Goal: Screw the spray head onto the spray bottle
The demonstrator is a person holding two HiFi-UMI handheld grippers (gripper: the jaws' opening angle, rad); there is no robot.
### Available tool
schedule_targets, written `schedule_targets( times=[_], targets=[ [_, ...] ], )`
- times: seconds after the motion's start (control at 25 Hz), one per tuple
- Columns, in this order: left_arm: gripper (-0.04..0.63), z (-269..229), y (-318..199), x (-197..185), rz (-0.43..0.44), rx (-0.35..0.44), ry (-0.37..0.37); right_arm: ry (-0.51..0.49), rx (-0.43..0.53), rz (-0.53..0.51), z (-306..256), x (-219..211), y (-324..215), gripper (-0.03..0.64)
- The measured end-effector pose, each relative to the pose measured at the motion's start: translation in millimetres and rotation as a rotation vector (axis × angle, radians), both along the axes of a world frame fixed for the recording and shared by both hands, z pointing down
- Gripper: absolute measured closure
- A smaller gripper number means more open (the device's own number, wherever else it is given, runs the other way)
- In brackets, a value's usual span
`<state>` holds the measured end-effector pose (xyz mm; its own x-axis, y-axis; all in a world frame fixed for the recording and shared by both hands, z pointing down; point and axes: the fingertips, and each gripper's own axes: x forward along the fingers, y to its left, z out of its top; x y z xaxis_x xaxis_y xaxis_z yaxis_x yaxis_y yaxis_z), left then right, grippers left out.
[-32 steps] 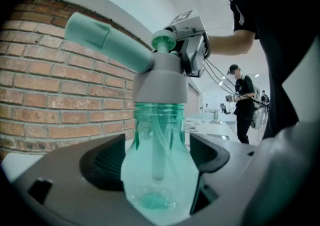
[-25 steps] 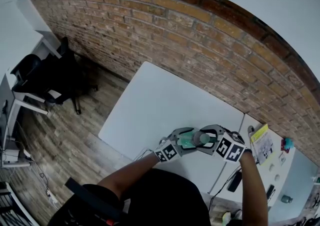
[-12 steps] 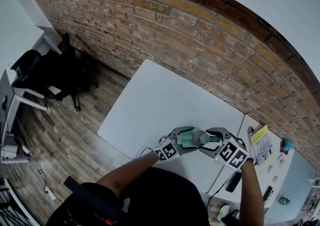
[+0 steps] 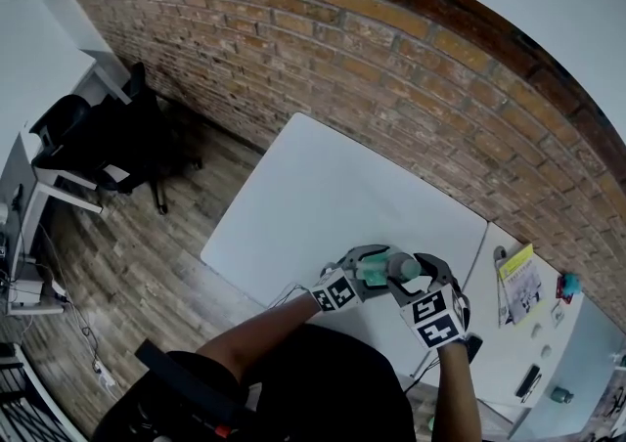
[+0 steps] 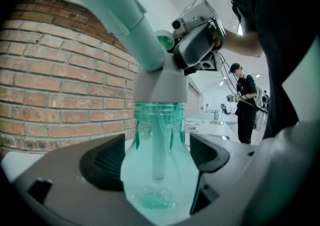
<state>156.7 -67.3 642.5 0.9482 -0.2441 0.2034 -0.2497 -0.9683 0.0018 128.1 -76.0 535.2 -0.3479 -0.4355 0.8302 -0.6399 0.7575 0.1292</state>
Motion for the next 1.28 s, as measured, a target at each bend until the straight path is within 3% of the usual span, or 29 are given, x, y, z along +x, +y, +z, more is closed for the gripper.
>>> schedule_targets(
  times=[0.12,0.24,0.48,0.92,1.28],
  targets=[
    [0.199,-5.1,0.5,-0.2,0.008,0.004,-0.005,-0.009,0.001,0.053,2.0,-2.5,-3.0,0.348],
    [0.199,-1.9,-0.2,-0.7,-0.004,0.001,-0.003,-0.001,-0.006,0.026,3.1,-3.2,-1.8,0.348],
    [0.199,-5.4,0.5,-0.7,0.001,0.008,0.002,0.029,-0.012,-0.161,3.8,-5.4,2.9,0.348],
    [0.199,-1.6,-0.2,0.3,-0.003,-0.002,-0.004,0.046,-0.127,-0.492,5.3,-6.2,5.1,0.348],
    [0.199,1.4,1.2,-0.1,-0.016,-0.007,-0.002,0.171,-0.166,-0.736,11.5,-2.9,11.8,0.348]
  ],
)
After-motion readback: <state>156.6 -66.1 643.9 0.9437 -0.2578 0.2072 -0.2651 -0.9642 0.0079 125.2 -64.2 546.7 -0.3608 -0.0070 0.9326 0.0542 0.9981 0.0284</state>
